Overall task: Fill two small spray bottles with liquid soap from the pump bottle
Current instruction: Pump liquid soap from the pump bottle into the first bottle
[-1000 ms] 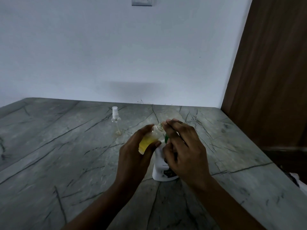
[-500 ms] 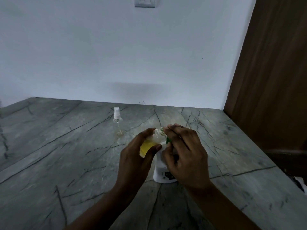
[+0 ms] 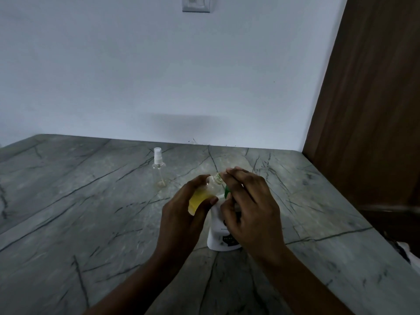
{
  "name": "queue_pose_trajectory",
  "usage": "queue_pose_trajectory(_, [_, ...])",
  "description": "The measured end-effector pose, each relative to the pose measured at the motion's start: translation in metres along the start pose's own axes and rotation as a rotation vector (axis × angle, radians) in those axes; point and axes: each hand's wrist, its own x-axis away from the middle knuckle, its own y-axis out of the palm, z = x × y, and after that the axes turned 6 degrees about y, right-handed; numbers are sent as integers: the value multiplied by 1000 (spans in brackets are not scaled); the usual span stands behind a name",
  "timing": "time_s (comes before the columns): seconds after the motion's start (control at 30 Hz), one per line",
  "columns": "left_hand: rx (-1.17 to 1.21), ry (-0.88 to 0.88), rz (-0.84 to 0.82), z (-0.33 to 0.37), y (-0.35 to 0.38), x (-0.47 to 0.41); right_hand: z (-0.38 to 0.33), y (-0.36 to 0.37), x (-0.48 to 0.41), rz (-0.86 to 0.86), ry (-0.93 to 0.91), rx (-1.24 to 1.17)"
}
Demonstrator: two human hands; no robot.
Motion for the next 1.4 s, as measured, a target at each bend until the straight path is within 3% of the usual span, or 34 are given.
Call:
queue_pose_trajectory(1.0, [20, -42, -6, 1, 1, 3, 5, 9, 8, 33, -65, -18])
queue_pose_trajectory(1.4, [6, -10, -4, 2, 0, 1, 6, 5, -5, 95, -206, 81])
